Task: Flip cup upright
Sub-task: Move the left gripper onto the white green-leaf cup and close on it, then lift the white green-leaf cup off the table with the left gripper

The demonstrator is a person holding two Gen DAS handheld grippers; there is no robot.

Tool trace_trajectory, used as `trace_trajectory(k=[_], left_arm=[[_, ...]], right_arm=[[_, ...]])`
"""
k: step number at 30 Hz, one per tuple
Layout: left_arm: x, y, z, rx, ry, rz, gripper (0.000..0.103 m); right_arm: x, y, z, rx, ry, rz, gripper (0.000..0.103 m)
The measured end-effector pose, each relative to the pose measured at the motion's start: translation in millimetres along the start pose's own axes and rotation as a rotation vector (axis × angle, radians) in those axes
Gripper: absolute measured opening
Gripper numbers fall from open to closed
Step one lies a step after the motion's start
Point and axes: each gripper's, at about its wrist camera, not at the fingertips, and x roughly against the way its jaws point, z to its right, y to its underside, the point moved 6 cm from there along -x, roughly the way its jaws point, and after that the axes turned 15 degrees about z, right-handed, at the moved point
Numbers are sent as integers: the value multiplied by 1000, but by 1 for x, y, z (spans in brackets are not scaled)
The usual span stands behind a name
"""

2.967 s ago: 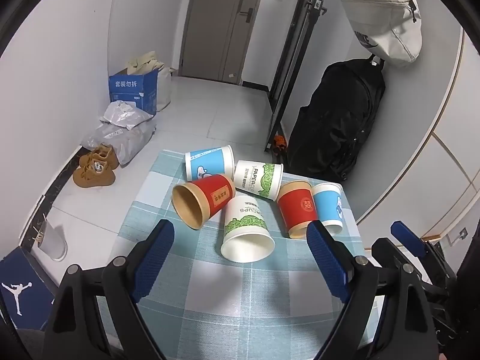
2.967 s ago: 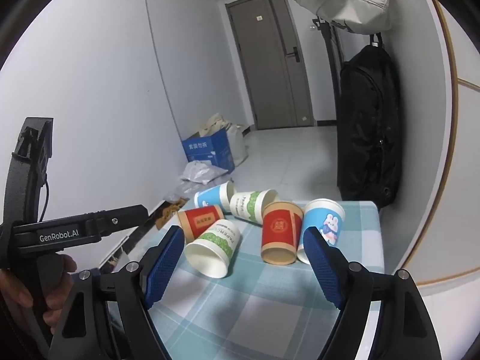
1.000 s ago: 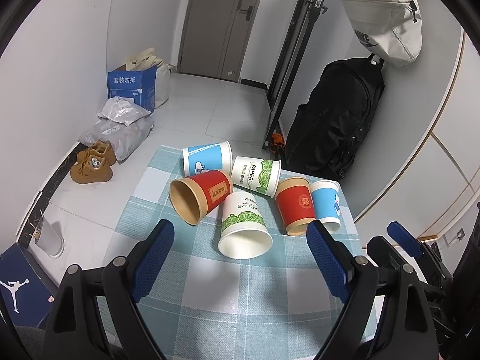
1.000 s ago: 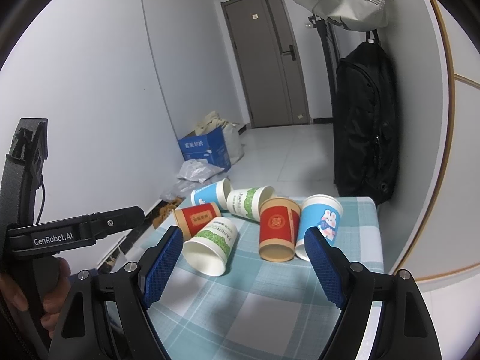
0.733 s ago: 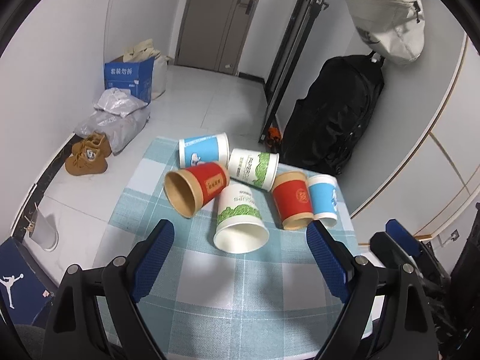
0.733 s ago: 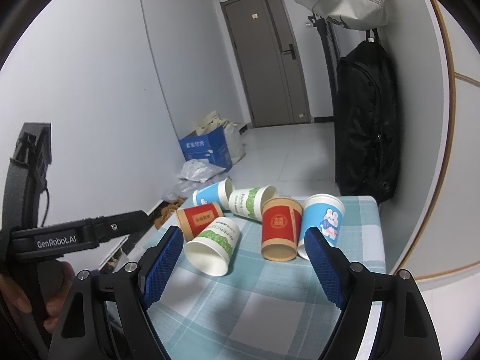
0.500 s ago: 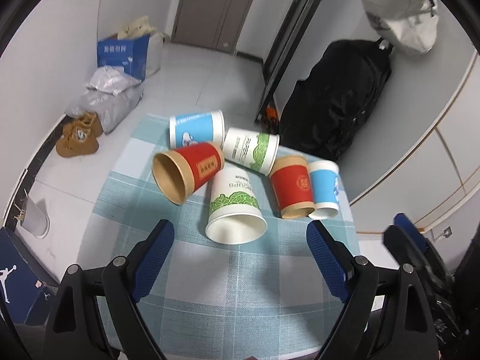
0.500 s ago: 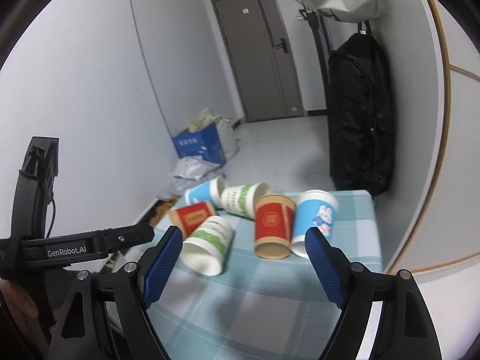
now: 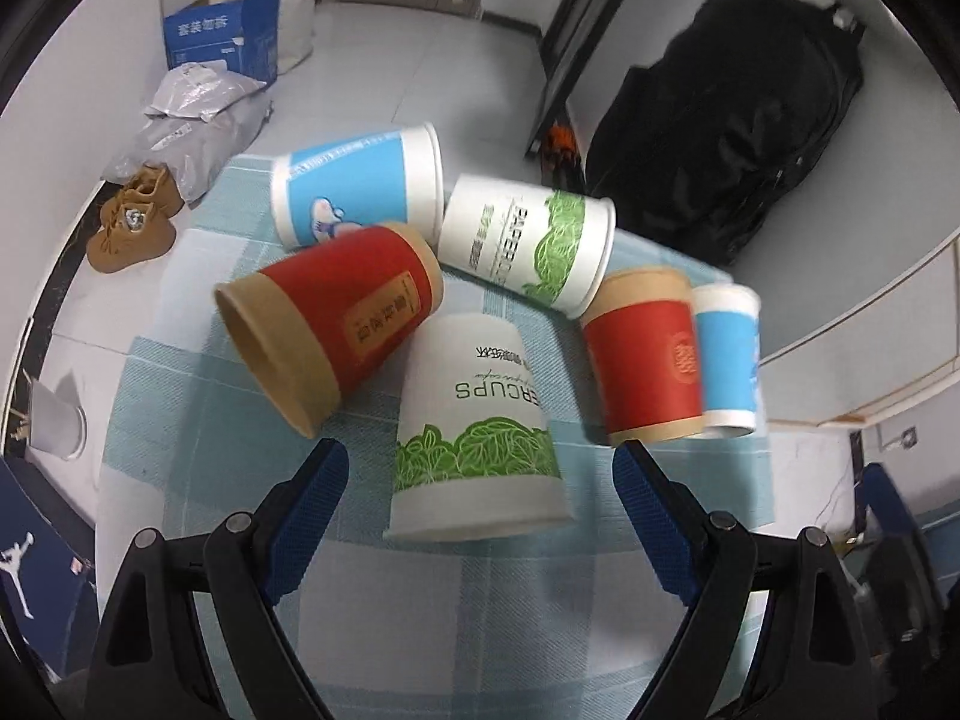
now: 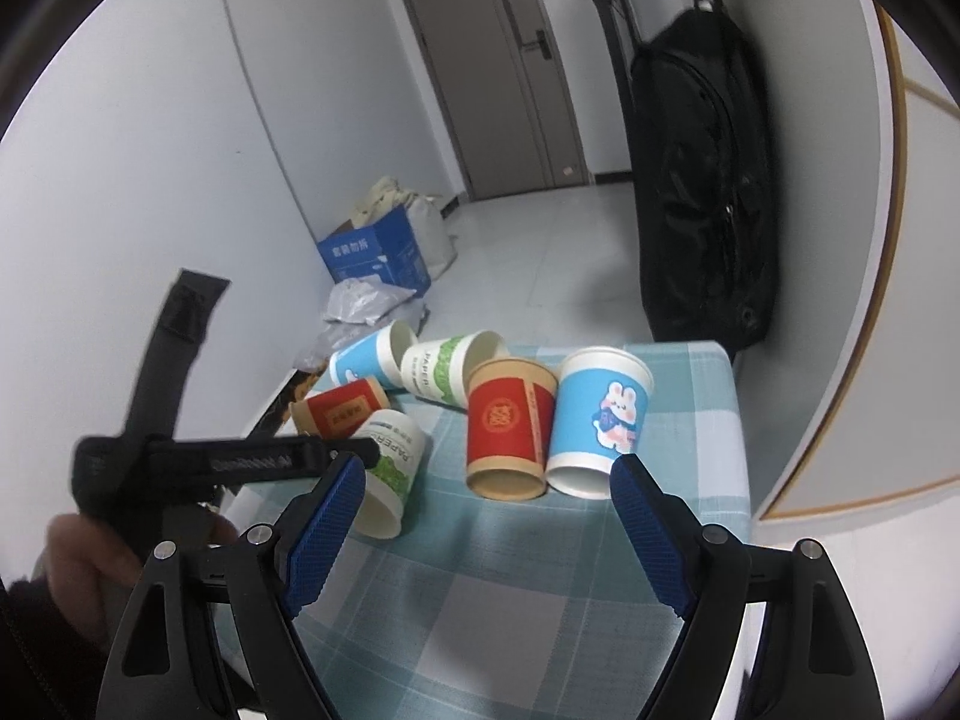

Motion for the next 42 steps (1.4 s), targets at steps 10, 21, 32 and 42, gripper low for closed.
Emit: trace_trajectory(k=[10,21,32,42], left_arm=[[-20,10,-8,46,-18,-55,67],[-6,4,0,97,41,-48,58],[57,-9,27,93,147,46,58],[124,-12,39,54,173,150,58]], right_arm=[[-7,8,5,-53,1,-61,84],[-4,9,3,-38,10,-57,84],[11,10,3,-26,37,-32,84],[34,0,-20,-1,-25,52,84]])
